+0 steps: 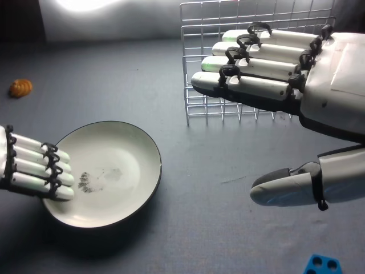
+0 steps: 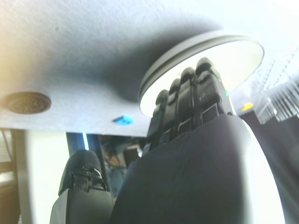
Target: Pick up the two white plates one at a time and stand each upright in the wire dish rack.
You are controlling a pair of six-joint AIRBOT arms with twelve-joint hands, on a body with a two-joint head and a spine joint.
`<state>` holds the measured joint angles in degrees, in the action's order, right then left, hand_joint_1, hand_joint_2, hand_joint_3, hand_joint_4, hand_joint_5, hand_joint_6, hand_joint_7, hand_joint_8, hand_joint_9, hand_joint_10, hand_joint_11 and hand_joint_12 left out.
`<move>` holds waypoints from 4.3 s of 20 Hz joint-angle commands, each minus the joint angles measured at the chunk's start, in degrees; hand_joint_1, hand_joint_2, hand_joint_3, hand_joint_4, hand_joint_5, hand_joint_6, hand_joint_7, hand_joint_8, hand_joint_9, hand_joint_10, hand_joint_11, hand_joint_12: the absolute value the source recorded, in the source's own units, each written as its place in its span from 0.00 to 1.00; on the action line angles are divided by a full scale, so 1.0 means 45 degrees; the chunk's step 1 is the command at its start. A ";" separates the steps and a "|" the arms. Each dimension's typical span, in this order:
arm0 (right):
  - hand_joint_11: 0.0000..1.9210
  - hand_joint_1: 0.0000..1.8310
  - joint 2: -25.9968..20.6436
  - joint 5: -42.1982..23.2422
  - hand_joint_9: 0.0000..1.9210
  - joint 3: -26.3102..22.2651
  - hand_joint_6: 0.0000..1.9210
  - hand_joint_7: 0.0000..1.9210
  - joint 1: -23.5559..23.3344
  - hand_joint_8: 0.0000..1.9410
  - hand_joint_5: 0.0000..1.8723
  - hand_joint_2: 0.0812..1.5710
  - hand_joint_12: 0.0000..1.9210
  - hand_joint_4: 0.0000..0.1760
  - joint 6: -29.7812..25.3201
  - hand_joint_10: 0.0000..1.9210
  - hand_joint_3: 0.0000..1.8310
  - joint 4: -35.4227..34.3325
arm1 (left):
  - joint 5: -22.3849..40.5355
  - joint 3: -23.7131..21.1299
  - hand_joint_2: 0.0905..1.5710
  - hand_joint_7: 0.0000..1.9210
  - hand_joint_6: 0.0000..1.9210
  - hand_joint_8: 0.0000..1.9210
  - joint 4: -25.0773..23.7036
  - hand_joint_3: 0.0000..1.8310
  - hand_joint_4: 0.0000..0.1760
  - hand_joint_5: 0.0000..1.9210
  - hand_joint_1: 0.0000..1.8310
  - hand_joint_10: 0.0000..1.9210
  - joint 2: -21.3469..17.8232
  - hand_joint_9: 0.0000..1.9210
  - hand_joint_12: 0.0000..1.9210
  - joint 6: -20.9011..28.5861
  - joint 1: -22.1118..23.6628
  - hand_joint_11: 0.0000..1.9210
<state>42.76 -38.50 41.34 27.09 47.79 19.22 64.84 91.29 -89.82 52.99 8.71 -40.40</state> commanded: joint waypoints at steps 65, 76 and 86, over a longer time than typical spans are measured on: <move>0.02 0.52 0.7511 -0.1075 0.01 0.4796 0.00 0.03 0.0628 0.00 0.06 0.71 0.02 0.00 0.9357 0.00 0.00 -0.1489 | -0.1006 -0.1099 0.69 0.00 0.00 0.00 0.1733 0.00 0.00 0.00 0.00 0.00 0.1641 0.00 0.00 -0.0213 0.0497 0.00; 0.31 0.63 0.7752 -0.1532 0.51 0.5430 0.51 0.55 0.0701 0.01 0.51 0.70 0.42 0.00 0.9306 0.02 0.00 -0.2149 | -0.1005 -0.1009 0.69 0.00 0.00 0.00 0.1739 0.00 0.00 0.00 0.00 0.00 0.1692 0.00 0.00 -0.0213 0.0525 0.00; 0.40 0.67 0.7762 -0.1704 0.62 0.5427 0.49 0.55 0.0723 0.42 0.55 0.68 0.44 0.14 0.9001 0.00 0.00 -0.2182 | -0.0936 -0.1005 0.69 0.00 0.00 0.00 0.1883 0.00 0.00 0.00 0.00 0.00 0.1565 0.00 0.00 -0.0212 0.0828 0.00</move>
<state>77.71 -40.69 65.82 30.81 88.62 9.85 58.70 86.89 -84.18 59.83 7.60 -37.23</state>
